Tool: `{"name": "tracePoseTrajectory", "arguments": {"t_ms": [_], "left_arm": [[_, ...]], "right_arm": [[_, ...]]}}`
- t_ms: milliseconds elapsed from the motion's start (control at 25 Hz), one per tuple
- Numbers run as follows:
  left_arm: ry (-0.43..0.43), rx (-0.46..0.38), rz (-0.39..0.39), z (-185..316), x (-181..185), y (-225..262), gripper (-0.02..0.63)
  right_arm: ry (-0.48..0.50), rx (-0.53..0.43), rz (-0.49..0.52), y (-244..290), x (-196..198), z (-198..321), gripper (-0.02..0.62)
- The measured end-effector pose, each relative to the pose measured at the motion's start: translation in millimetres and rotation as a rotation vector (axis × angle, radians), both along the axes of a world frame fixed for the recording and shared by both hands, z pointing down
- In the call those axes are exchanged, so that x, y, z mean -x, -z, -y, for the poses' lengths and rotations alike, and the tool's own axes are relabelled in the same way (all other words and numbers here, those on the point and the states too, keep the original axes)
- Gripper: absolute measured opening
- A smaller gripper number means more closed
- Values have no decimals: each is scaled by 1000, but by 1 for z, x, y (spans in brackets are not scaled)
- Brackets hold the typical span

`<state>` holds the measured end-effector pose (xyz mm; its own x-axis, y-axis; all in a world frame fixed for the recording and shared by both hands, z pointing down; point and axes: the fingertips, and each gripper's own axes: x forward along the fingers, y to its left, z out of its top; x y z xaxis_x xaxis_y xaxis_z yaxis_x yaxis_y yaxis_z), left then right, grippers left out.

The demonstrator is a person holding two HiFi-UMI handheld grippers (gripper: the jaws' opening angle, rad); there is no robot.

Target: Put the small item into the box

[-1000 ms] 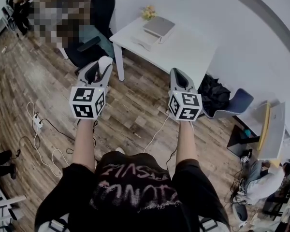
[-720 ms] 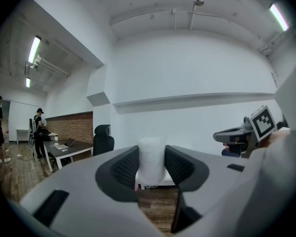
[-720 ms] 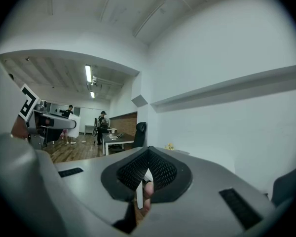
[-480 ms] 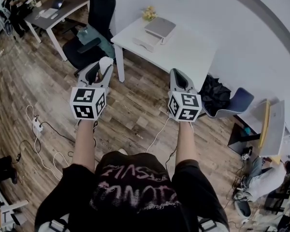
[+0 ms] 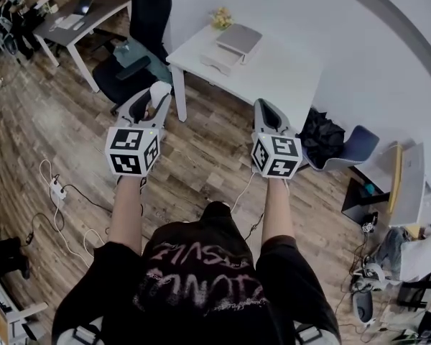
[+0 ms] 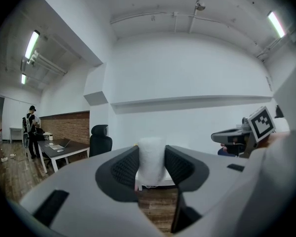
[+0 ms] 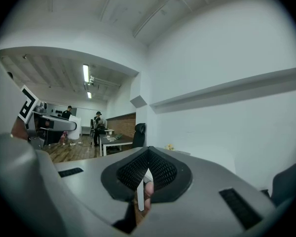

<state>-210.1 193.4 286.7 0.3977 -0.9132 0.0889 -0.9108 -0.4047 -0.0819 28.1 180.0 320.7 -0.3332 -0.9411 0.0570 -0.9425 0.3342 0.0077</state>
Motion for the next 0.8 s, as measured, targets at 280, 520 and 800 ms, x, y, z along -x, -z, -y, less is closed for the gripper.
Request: {"name": "tracePoseTrajectory", "arguments": {"t_ms": [280,520,800], "left_arm": [[1,9,-17,22,4,-4,163],[5,20,-8,53,-1,-12,163],[4,39,-3,98,-8,-17,164]], "right_arm": [[-2,-13,-7,3,3,21,11],[10,-8,-5,-6,1,54,11],[8,11,0,-12,-7,100,11]]}}
